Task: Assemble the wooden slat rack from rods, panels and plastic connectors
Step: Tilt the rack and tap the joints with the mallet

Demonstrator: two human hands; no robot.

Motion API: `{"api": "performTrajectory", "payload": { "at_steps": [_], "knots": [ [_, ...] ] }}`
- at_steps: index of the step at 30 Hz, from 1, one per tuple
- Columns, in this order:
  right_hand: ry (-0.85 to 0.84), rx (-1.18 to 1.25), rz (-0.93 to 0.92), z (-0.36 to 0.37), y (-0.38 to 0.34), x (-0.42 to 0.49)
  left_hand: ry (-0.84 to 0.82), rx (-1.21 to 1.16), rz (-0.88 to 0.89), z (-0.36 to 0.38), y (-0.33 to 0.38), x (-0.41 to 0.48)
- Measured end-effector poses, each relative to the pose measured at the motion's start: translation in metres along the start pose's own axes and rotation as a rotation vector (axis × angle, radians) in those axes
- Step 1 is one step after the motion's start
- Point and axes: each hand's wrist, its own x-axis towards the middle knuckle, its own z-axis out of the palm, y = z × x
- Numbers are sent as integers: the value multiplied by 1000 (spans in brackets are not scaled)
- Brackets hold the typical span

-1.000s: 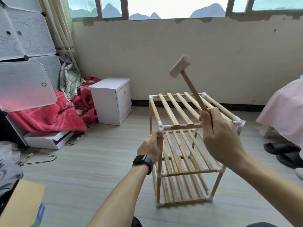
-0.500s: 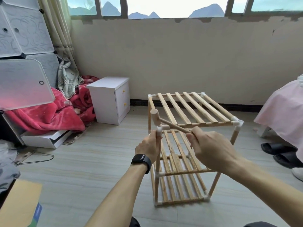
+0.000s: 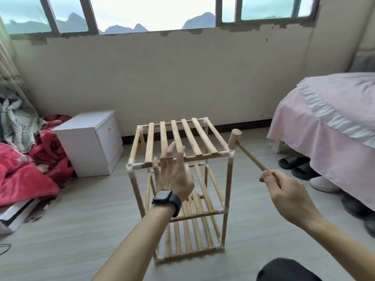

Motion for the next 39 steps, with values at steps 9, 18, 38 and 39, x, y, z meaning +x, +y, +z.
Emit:
{"api": "performTrajectory", "payload": {
  "at_steps": [9, 18, 38, 39],
  "knots": [
    [-95, -324, 17, -9, 2, 28, -390, 153, 82, 46, 43, 21],
    [-57, -381, -51, -32, -6, 45, -353, 209, 72, 56, 43, 18],
    [45, -349, -64, -31, -5, 42, -371, 223, 86, 56, 45, 15],
    [177, -245, -130, -31, -5, 41, -364, 223, 87, 56, 45, 15]
  ]
}}
